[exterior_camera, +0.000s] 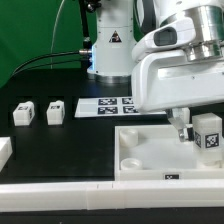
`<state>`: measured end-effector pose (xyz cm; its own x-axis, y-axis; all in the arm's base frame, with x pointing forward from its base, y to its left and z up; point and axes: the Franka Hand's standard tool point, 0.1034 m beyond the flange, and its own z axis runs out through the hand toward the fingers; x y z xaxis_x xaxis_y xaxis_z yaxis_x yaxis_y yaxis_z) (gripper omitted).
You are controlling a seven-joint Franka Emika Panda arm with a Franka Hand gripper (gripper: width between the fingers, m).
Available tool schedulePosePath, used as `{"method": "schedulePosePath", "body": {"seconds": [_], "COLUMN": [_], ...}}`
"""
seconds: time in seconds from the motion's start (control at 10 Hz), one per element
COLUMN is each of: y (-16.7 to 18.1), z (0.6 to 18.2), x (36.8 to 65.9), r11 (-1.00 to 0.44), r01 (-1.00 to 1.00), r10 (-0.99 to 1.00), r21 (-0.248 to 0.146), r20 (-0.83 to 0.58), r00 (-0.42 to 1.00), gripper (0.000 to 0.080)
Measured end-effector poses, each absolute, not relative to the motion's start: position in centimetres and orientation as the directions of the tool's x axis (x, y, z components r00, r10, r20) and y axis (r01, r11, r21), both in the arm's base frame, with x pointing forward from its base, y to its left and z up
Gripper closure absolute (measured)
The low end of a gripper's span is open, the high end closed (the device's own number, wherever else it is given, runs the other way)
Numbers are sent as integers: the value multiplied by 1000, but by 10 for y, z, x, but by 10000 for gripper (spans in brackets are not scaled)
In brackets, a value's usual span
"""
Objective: Assemble one leg
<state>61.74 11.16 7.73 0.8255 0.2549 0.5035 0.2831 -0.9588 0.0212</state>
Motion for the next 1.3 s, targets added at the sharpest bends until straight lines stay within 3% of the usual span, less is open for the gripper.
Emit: {"method": "schedulePosePath", "body": {"seconds": [0.2,0.6,1.2,1.3], "y": [114,127,122,125], "z": [71,75,74,74], "x": [609,598,607,609], "r11": [-956,-954,-949,-944], "r01": [293,279,296,314], "r10": [270,285,300,316], "r21": [-22,-110,-106,-100], "r20": [329,-44,-24,-8], "r00": [905,958,954,949], "gripper": [151,151,179,335]}}
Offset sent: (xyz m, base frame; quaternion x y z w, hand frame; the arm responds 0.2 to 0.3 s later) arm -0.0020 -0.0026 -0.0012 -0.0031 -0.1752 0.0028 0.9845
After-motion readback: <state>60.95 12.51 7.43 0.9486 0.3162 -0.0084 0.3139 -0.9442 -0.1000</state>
